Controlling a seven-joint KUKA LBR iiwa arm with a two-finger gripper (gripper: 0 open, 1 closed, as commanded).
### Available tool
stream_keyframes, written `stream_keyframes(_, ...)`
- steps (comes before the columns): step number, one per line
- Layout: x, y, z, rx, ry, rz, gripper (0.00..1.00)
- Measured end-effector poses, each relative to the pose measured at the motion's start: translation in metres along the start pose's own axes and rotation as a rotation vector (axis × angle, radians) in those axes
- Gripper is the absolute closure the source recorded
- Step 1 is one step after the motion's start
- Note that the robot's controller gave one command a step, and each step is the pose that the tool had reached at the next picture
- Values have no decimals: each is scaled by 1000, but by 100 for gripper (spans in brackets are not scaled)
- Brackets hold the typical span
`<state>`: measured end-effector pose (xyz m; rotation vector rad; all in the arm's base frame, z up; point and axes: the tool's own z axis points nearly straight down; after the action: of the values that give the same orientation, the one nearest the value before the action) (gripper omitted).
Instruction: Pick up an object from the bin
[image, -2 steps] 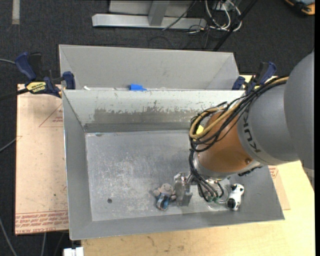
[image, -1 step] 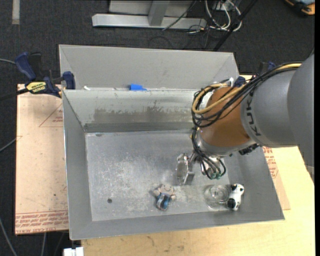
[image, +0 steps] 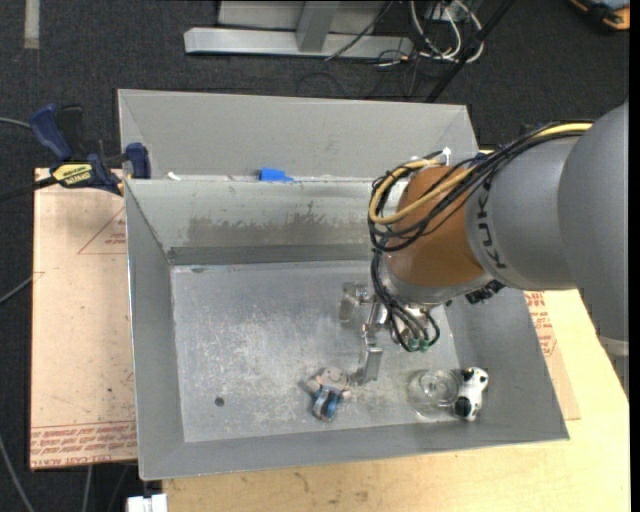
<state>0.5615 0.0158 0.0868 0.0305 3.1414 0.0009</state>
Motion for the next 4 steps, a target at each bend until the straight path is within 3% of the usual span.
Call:
stream_keyframes(1,3,3,1,0,0,0,0)
stream_keyframes(2,17,-44,9,-2,-2,48,0)
stream_keyframes(3,49,-76,15,2,0,84,0)
stream_keyframes(4,63,-80,17,-1,1,223,0)
